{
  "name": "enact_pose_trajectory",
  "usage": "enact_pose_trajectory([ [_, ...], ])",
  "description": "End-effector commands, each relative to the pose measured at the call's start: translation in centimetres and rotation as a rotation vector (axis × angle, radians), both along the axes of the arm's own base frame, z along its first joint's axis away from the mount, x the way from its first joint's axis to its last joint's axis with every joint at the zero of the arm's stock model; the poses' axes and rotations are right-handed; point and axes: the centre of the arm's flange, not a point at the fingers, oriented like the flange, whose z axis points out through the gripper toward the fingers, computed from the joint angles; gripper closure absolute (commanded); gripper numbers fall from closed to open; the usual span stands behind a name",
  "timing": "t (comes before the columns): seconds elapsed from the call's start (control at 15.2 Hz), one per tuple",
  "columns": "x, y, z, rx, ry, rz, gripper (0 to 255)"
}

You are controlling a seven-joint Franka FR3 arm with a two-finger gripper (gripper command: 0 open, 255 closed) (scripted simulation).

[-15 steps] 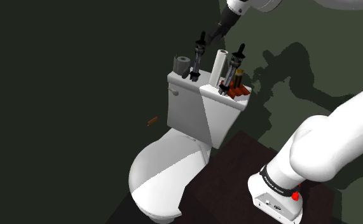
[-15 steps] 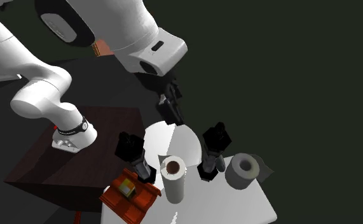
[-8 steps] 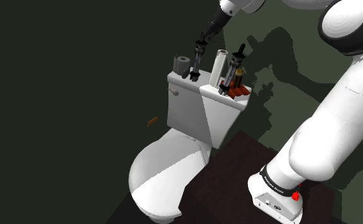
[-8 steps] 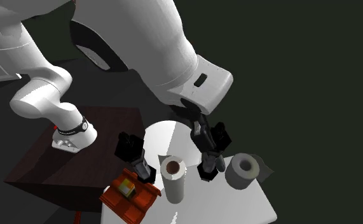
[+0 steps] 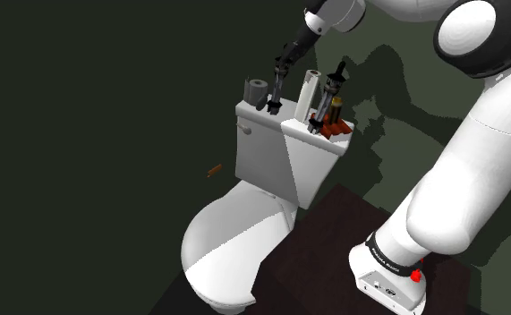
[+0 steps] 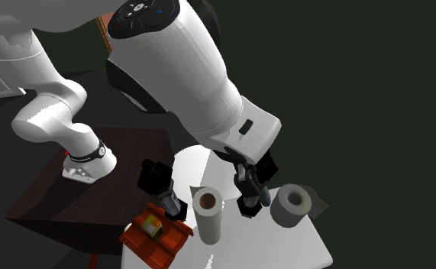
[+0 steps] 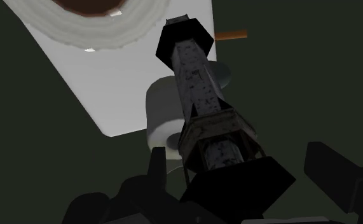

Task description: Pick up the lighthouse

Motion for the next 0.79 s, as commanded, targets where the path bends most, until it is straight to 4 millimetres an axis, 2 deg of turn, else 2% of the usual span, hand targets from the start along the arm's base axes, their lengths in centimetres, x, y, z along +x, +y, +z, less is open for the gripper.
enact_pose_trajectory([
  [0.0, 0.01, 0.02, -0.46, 0.0, 0.0, 0.0, 0],
  [0.07, 0.0, 0.04, -0.48, 0.0, -0.001, 0.0, 255],
  [0.66, 0.01, 0.02, -0.46, 0.0, -0.001, 0.0, 255],
  [0.73, 0.01, 0.02, 0.07, 0.0, 0.0, 0.0, 255],
])
